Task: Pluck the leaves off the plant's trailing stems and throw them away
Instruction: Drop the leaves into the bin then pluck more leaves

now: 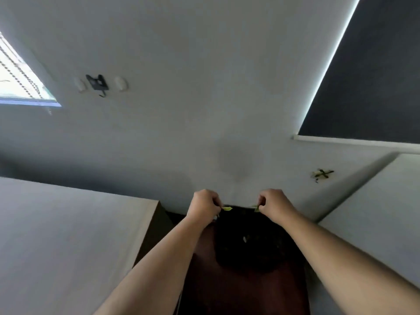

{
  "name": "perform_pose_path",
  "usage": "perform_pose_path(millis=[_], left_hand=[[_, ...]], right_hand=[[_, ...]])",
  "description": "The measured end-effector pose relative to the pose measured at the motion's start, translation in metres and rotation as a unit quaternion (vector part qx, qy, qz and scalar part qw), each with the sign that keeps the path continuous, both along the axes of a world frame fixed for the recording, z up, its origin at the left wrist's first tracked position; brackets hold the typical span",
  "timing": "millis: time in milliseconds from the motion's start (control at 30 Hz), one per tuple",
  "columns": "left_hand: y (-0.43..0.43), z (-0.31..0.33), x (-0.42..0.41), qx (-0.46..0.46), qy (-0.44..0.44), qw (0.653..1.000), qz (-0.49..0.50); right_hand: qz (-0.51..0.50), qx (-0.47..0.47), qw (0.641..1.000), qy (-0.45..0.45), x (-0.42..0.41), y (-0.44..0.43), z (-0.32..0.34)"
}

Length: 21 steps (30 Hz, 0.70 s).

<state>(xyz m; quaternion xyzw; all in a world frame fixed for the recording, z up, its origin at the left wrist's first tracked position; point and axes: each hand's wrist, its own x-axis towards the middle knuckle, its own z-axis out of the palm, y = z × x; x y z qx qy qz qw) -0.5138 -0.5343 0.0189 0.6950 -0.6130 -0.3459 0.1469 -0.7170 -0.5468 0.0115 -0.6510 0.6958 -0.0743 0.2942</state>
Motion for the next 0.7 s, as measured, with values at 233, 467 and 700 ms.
perform_pose_path(millis=[233, 467, 700], left_hand=[[-0.052, -0.118, -0.061, 0.099, -0.03, 0.991, -0.088], [-0.091, -0.181, -0.078, 0.154, -0.031, 0.979, -0.129], [-0.109, -0.156, -0.074, 0.156, -0.058, 0.975, -0.146]], right_hand=[[-0.06, 0.053, 0.997, 0.003, -0.048, -0.013, -0.103], [-0.103, 0.089, 0.991, -0.017, -0.061, -0.038, -0.163], [-0.11, 0.097, 0.989, -0.016, -0.067, -0.042, -0.147]])
